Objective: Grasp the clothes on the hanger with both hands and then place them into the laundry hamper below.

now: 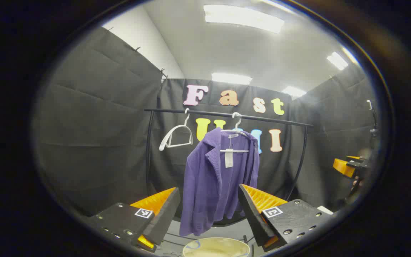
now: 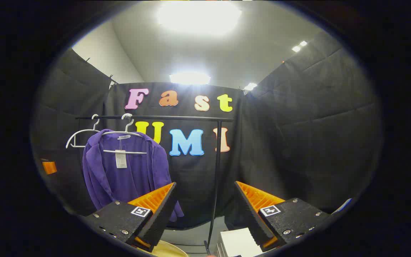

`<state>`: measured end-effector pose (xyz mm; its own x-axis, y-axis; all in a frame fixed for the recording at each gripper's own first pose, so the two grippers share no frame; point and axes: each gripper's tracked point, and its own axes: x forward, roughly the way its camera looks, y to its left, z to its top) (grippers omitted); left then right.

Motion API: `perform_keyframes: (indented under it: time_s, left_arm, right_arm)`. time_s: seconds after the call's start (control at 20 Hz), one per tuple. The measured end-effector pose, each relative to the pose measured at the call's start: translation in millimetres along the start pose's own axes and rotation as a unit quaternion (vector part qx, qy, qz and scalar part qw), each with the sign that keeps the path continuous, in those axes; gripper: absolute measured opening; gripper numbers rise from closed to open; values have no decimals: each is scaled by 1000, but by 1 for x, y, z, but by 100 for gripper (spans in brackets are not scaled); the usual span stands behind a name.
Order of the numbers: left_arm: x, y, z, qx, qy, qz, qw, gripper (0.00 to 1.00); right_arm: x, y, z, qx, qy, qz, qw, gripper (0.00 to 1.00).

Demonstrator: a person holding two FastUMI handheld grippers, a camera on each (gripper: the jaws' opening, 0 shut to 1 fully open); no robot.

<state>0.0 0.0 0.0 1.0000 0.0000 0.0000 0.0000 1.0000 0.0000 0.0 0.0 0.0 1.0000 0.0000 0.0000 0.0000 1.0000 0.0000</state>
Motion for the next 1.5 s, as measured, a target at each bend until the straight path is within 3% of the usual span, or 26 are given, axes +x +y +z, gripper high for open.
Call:
perform_keyframes:
  time_s: [0.1, 0.15, 0.45, 0.5, 0.55, 0.7, 1.05, 1.25, 1.5]
  left_arm:
    - [-6, 5, -2, -11, 0, 4, 1000, 99]
    - [-9, 8, -3, -14, 1, 5, 1000, 95]
    - [-12, 20, -15, -30, 17, 18, 999, 95]
    - [-9, 19, -17, -35, 18, 17, 999, 99]
    - [-6, 19, -19, -38, 19, 17, 999, 95]
    - [-3, 23, -20, -37, 21, 20, 999, 95]
    - [-10, 34, -13, -27, 29, 33, 999, 95]
    - [24, 8, -5, -64, 30, 26, 997, 94]
    - [78, -13, 31, -85, 10, 25, 996, 94]
  right_arm:
    - [-3, -1, -2, 1, 6, -1, 1000, 95]
    - [-4, -1, -1, 2, 6, -1, 1000, 95]
    - [-1, 10, 2, -3, 13, 6, 1000, 95]
    - [0, 15, 1, -2, 17, 10, 1000, 95]
    - [0, 20, 2, -2, 19, 13, 1000, 95]
    - [3, 35, 3, -3, 28, 26, 999, 95]
    - [25, 96, 26, -6, 33, 92, 995, 95]
    - [52, 129, 22, -14, 47, 142, 989, 96]
    - [118, 167, 34, 30, 49, 190, 980, 95]
